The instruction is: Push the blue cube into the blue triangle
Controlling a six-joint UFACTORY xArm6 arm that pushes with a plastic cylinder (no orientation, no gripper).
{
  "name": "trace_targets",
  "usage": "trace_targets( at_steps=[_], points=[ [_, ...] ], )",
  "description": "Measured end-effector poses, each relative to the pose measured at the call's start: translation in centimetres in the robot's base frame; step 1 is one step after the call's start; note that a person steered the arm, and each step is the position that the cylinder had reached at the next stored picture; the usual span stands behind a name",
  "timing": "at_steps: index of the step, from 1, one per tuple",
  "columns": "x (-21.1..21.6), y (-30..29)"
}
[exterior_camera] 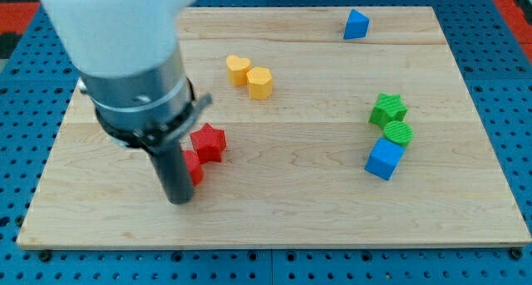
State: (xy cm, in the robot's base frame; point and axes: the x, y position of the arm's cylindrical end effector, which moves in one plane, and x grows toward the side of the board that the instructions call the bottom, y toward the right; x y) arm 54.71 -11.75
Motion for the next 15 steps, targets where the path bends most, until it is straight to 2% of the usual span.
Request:
trace_targets(
  at_steps=[1,2,3,4,5,6,8,9,10,13,14,15],
  points=[
    [-2.9,-0.3],
    [4.8,2.7],
    [7.2,14.3],
    [6.6,24.9],
    [2.5,23.8],
    [2.6,29.0],
    [-4.3,22.1],
    [-3.6,21.1],
    [0.8,24.1],
    [-13.2,23.2],
    [-16.8,18.8],
    [-18.0,20.6]
  ],
)
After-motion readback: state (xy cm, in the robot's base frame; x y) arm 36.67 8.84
